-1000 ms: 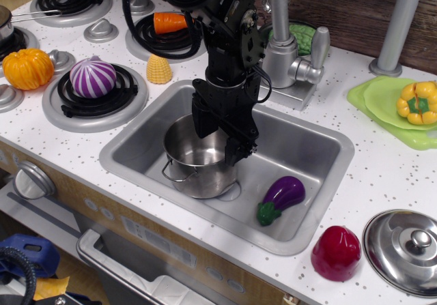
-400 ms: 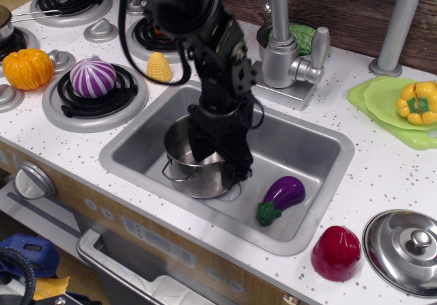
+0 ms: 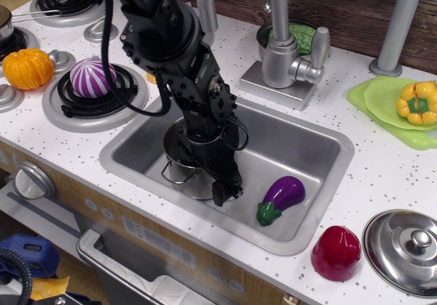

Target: Pick up pot from sink

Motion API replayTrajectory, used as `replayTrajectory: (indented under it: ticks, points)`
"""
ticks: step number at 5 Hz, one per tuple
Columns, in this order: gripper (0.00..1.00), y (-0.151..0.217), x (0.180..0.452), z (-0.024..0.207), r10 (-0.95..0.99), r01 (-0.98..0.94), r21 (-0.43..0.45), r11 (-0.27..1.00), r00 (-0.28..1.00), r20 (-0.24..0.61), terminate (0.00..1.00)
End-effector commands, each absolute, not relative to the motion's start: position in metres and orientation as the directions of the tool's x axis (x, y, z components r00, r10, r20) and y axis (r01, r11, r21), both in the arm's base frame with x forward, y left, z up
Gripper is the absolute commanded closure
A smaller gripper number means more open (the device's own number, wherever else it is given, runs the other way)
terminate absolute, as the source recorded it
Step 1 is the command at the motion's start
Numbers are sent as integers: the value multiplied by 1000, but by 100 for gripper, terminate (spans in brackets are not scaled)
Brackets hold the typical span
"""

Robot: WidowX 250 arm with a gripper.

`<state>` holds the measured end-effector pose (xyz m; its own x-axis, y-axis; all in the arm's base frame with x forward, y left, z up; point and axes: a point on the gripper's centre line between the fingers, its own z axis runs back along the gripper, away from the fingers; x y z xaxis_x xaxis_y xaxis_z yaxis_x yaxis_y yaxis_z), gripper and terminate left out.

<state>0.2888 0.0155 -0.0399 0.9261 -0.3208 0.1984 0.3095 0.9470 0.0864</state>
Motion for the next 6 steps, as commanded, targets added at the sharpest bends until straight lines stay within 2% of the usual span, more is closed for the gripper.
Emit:
replayTrajectory:
  ticks: [1, 2, 4, 5, 6]
  points:
    - [100, 18, 294, -33, -320, 304, 105, 947, 920, 226, 0]
    - [100, 14, 297, -25, -329, 307, 133, 942, 920, 211, 0]
    - [100, 7, 312, 21, -366, 332, 229, 915, 922, 126, 0]
    - [100, -3, 321, 45, -345, 316, 227, 921, 933, 103, 0]
    - [100, -17, 322, 54, -296, 270, 202, 941, 948, 114, 0]
